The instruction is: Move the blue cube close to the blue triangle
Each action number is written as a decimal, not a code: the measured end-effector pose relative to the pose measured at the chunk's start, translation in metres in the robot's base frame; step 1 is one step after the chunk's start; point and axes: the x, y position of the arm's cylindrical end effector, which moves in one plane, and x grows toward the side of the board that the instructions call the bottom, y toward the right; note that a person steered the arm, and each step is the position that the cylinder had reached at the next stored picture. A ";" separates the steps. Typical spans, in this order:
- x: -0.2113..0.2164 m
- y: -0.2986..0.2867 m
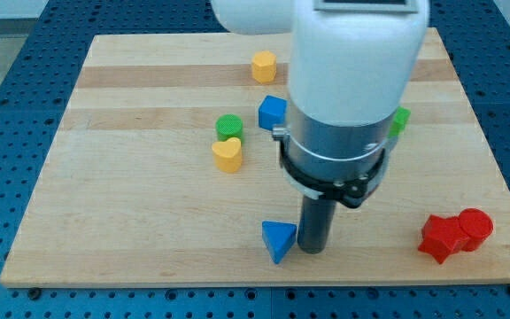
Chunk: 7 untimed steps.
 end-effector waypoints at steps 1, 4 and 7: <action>-0.002 -0.023; -0.007 -0.034; -0.191 0.078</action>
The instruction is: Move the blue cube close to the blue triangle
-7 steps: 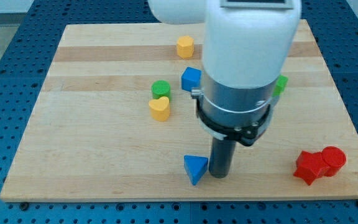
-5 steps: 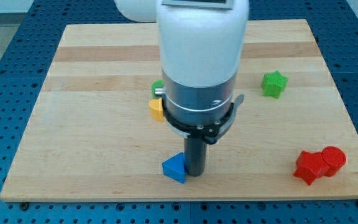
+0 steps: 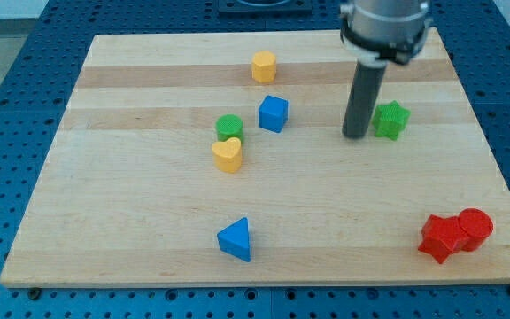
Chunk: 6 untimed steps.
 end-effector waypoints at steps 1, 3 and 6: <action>-0.051 -0.009; -0.062 -0.100; 0.005 -0.116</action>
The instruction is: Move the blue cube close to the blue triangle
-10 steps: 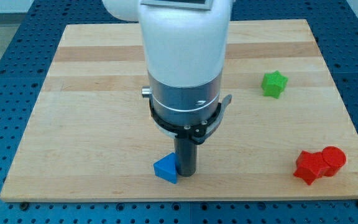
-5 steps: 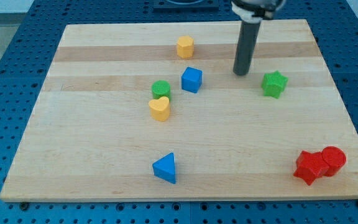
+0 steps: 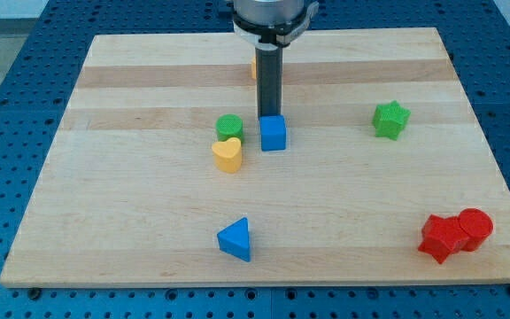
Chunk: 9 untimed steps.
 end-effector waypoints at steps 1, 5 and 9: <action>0.014 0.006; 0.047 0.013; 0.071 -0.052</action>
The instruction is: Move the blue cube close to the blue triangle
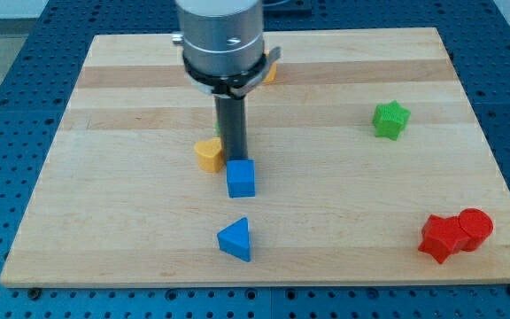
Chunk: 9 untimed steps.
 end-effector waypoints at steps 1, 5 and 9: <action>0.022 0.001; 0.034 0.035; 0.044 0.044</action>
